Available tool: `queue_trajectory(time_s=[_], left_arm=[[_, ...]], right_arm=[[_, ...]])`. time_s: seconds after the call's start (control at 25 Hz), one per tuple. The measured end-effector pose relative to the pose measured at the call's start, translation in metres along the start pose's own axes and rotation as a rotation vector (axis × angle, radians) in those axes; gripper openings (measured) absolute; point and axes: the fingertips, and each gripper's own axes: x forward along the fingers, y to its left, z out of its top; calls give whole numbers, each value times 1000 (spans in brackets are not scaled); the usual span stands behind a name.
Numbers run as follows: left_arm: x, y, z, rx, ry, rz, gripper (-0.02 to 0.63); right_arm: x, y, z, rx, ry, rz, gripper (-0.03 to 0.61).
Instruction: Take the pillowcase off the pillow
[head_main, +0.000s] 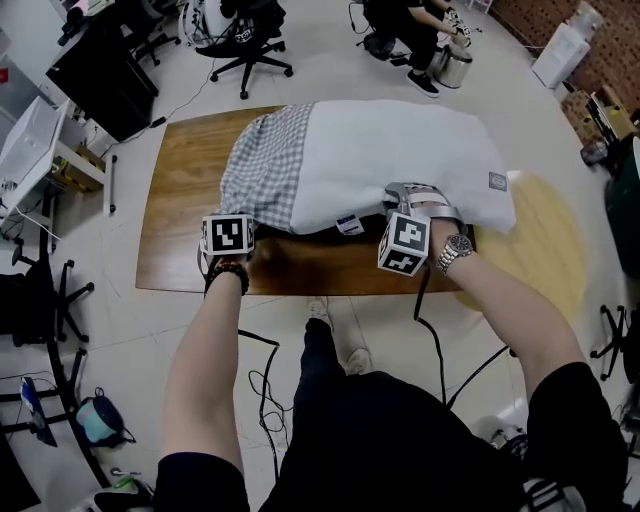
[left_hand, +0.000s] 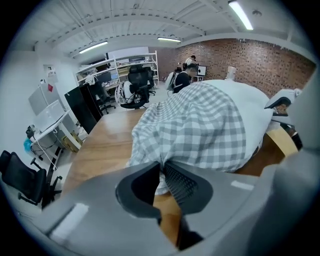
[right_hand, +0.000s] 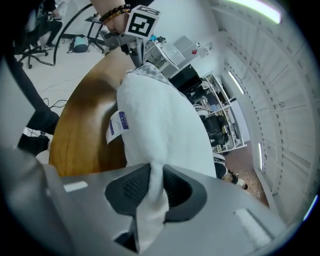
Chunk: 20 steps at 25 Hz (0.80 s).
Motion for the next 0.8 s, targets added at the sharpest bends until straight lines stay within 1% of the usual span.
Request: queue_trajectory(time_s=[0.04, 0.08, 0.12, 0.24, 0.4, 0.56, 0.64, 0.8], left_arm=[[-4, -2, 6, 9, -23, -6, 45], [-9, -5, 16, 24, -67, -14, 57], [-14, -7, 22, 31, -95, -15, 79], [-25, -3, 3, -3, -27, 23, 131], [-51, -19, 4, 2, -76, 31, 146], [-72, -37, 0, 21, -114, 27, 153], [-81, -45, 1, 32, -129, 18, 161], [-92, -62, 16, 51, -154, -14, 184]], right_arm=[[-3, 1, 2, -4, -10, 6, 84], [-7, 2, 4, -3, -22, 21, 107], [-11, 4, 7, 3, -34, 39, 130], [-28, 8, 10, 20, -64, 72, 172], [-57, 20, 8, 30, -106, 81, 187], [-83, 29, 10, 45, -144, 68, 187], [-93, 26, 10, 58, -149, 60, 187], [-104, 8, 8, 100, -158, 54, 187]])
